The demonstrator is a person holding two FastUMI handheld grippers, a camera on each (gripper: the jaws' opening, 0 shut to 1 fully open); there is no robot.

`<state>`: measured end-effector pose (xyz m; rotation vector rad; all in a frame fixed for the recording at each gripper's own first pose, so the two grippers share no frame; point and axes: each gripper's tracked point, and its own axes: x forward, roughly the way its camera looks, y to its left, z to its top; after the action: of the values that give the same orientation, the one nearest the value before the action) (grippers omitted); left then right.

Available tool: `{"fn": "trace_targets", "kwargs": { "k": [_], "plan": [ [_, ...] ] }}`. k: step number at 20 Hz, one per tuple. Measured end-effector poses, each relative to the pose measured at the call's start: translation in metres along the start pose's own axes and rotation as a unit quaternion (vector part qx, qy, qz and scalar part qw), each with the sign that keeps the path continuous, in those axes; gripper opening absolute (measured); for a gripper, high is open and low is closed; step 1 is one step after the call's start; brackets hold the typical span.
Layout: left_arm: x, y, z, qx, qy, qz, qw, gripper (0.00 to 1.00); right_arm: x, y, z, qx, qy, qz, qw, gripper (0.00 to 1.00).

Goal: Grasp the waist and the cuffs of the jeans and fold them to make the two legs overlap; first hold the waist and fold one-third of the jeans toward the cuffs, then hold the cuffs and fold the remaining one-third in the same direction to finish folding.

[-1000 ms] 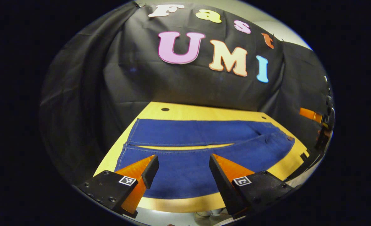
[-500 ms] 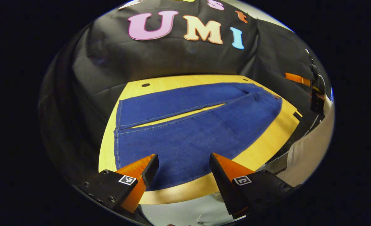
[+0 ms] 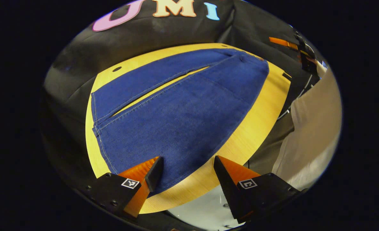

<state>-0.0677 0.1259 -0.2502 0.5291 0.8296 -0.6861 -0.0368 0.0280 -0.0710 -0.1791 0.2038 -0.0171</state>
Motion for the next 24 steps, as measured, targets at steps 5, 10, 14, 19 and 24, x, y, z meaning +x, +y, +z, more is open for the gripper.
{"fn": "trace_targets", "kwargs": {
  "k": [5,10,14,19,24],
  "plan": [
    [0.002,0.0,-0.003,0.048,0.025,-0.022,0.998,0.94,0.004,0.006,-0.008,-0.005,0.012,0.006,1.0,0.96],
    [-0.002,-0.004,-0.007,0.052,0.034,-0.037,0.997,0.93,0.011,0.012,-0.012,-0.003,0.016,0.016,1.0,0.97],
    [0.001,0.005,-0.002,0.063,0.038,-0.036,0.997,0.61,0.017,0.011,-0.011,-0.002,0.019,0.019,1.0,0.97],
    [0.005,0.007,0.002,0.072,0.064,-0.038,0.995,0.45,0.023,0.005,-0.009,0.002,0.02,0.019,1.0,0.96],
    [0.009,0.007,0.003,0.091,0.078,-0.041,0.992,0.0,0.023,0.004,-0.014,-0.005,0.029,0.034,0.999,0.96]
  ]
}}
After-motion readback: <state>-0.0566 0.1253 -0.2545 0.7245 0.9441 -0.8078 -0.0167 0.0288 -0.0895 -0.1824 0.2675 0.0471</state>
